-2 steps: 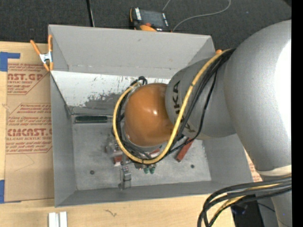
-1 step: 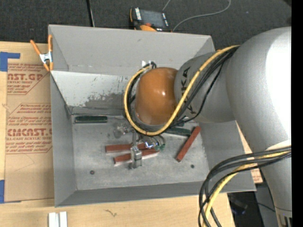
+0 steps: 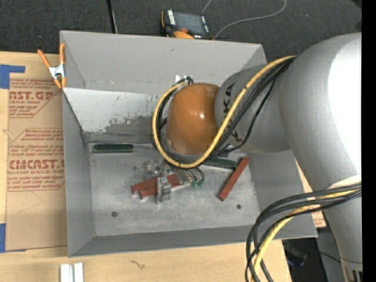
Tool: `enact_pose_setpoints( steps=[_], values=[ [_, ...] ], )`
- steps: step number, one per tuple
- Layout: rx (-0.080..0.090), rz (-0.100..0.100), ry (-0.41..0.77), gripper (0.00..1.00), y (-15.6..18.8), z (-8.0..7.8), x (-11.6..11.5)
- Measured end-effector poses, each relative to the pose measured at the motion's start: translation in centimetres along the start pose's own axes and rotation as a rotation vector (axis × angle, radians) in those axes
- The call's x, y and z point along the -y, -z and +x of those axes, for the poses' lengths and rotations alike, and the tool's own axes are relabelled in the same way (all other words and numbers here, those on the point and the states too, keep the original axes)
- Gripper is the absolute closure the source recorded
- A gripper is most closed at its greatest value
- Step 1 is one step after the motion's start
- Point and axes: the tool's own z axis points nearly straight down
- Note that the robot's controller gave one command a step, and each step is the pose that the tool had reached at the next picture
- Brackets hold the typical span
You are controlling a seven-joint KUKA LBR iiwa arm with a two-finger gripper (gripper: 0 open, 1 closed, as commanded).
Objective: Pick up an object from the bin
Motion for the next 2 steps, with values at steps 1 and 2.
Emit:
enact_pose_setpoints(
  steps=[1,2],
  values=[
    [0.009,0.002,-0.011,1.0,11.1,0.1,-1.9],
    [0.012,0.002,-0.022,1.0,24.7,-1.9,-1.7]
  ],
)
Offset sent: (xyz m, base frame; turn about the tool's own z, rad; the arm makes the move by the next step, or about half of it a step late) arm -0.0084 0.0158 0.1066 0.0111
